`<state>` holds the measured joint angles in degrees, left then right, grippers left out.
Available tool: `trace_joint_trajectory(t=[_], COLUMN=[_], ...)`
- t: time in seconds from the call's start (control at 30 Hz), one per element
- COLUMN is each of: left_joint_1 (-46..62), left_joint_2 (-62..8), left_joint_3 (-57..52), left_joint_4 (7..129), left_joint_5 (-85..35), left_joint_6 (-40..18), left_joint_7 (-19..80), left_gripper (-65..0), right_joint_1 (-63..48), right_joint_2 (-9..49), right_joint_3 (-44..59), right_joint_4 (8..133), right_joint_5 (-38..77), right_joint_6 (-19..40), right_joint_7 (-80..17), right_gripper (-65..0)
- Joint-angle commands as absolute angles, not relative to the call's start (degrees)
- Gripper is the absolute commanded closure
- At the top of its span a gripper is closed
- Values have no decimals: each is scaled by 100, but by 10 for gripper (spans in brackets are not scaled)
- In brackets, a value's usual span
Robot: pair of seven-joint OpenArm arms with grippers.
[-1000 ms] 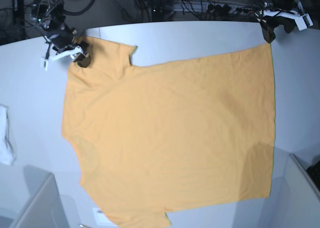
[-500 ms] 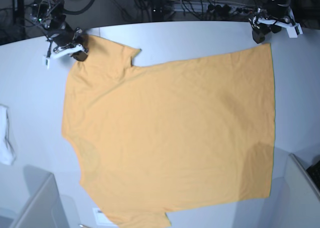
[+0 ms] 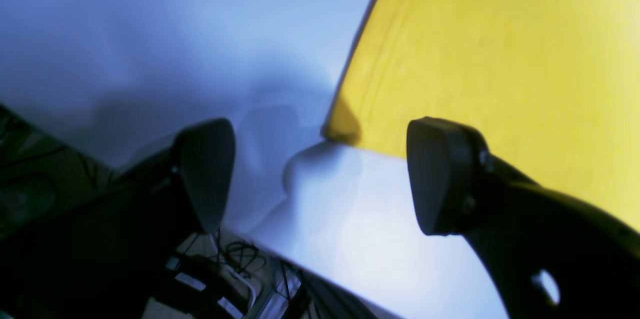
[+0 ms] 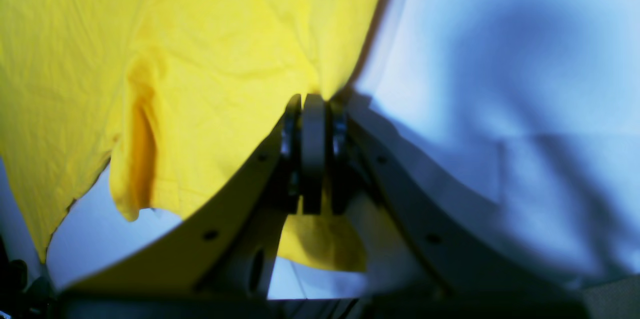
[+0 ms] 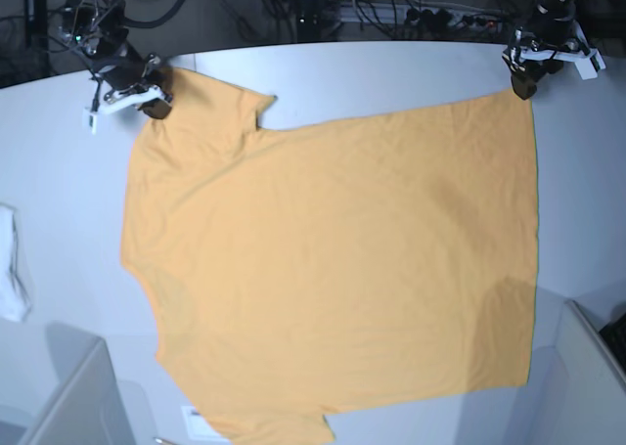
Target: Fold the T-shirt properly
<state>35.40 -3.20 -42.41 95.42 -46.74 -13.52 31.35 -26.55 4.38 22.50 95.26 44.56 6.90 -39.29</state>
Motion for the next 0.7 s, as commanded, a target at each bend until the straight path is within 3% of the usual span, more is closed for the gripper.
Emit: trace_joint_trajectory(t=[0.0,0.2,0.37,0.67], left_joint_1=[3556,3116,2967,2765], left_joint_2=[-356,-338,-330,-330], left_joint_3=[-4259,-4277,-4268,-4268], left_joint_4=[9604,9578,9560,9112], left_joint_5=[-4708,-4725,-4725,-4743], left_joint_6=[-1385,-1393,-1393,-1393], left_joint_7=[3143,4066,4189,4189], left_gripper=[-515,-515,-499,-199], right_joint_1=[-2695,-2695,-2695,-2686], right_joint_2=[470,470,470,470], right_joint_3=[2255,2255,2255,2255], right_joint_4=[9560,9560,9560,9560], right_joint_5=[4321,4321,4321,4321], right_joint_6=[611,611,611,602], right_joint_7=[-4084,-4084,-4084,-4066], right_gripper=[0,0,0,0])
